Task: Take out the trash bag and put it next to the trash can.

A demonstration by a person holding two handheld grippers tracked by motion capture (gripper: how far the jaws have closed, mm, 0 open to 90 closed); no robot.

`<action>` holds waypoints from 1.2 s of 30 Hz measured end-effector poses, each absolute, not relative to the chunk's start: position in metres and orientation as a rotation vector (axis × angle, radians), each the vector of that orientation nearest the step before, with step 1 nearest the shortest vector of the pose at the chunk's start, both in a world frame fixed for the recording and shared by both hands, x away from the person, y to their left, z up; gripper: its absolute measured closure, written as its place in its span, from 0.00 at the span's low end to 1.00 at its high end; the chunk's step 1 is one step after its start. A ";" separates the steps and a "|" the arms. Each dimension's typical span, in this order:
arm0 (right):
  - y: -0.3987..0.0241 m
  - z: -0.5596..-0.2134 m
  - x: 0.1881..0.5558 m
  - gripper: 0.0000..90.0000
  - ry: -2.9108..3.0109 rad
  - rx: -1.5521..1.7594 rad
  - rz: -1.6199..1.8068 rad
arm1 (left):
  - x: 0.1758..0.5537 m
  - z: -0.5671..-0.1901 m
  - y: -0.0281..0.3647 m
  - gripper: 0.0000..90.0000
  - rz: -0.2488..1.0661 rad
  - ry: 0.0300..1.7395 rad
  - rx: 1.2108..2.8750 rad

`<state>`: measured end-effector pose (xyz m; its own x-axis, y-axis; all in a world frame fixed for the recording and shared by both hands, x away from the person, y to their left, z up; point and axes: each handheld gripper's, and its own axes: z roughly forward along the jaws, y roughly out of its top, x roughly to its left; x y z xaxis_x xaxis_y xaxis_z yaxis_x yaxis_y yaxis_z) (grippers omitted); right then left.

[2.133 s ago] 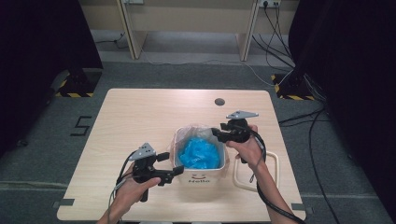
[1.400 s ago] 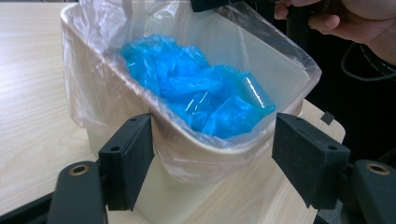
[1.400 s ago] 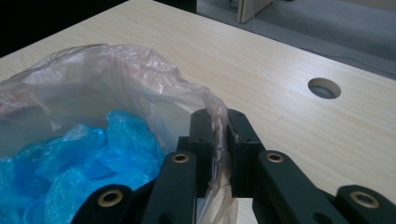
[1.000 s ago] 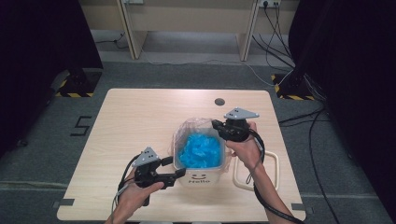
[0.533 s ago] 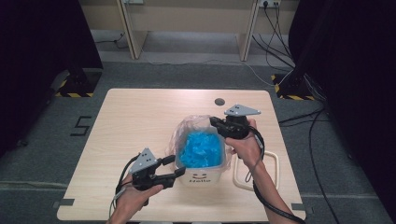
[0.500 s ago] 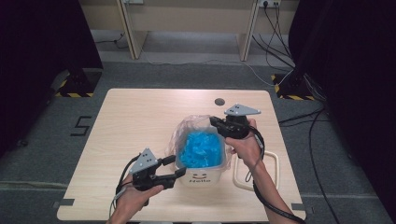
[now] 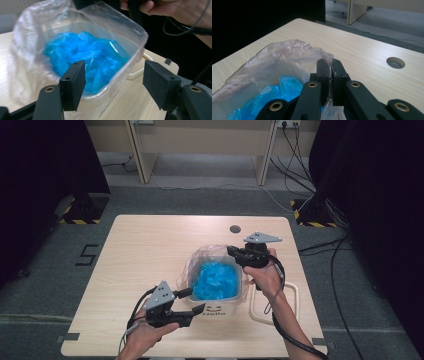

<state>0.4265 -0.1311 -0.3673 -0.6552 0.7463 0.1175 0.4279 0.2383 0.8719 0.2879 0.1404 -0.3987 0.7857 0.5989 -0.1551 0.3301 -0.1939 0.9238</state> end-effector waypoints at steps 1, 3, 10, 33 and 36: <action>-0.131 -0.367 0.427 0.96 2.194 1.090 1.382 | 0.289 -0.399 0.138 0.39 0.276 0.704 1.809; -0.132 -0.368 0.427 0.96 2.194 1.092 1.380 | 0.292 -0.401 0.134 0.40 0.261 0.691 1.829; -0.133 -0.370 0.428 0.96 2.204 1.099 1.365 | 0.300 -0.408 0.134 0.72 0.244 0.654 1.857; -0.131 -0.344 0.430 0.96 2.166 1.071 1.409 | 0.302 -0.376 0.151 1.00 0.186 0.619 1.761; -0.129 -0.336 0.429 0.96 2.166 1.057 1.418 | 0.304 -0.367 0.155 1.00 0.186 0.630 1.742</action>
